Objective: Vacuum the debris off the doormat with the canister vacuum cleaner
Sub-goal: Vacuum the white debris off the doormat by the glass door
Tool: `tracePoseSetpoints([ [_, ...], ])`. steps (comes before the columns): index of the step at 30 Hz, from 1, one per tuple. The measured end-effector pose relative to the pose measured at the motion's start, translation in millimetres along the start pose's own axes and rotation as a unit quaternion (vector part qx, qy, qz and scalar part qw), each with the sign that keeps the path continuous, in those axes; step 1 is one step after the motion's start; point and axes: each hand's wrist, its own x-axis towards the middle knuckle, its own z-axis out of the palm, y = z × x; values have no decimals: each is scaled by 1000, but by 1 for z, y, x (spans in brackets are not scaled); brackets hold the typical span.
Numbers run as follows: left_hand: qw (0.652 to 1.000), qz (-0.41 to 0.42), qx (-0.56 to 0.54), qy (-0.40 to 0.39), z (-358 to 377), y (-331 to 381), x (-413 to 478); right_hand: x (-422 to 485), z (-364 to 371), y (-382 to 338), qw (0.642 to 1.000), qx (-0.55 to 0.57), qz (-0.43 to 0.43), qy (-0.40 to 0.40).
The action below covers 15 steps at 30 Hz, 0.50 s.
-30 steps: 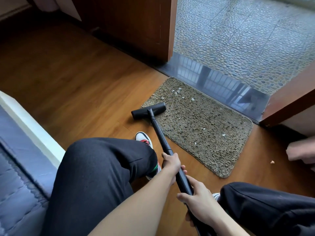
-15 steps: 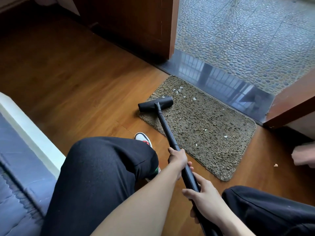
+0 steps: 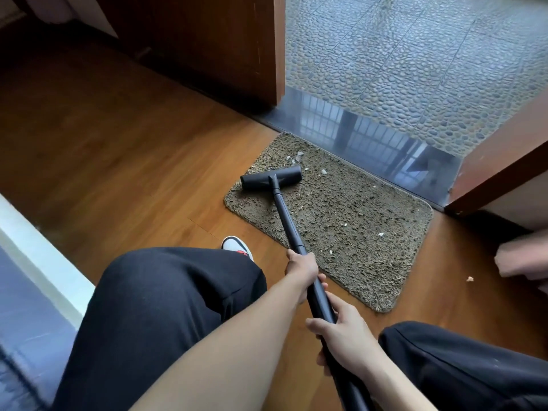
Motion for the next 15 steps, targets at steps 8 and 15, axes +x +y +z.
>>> tracePoseSetpoints([
  [8, 1000, 21, -20, -7, 3, 39, 30, 47, -5, -22, 1000, -13, -7, 7],
  [15, 999, 20, -31, -19, 3, 55, 37, 64, -5, -36, 999, -38, 1, 13],
])
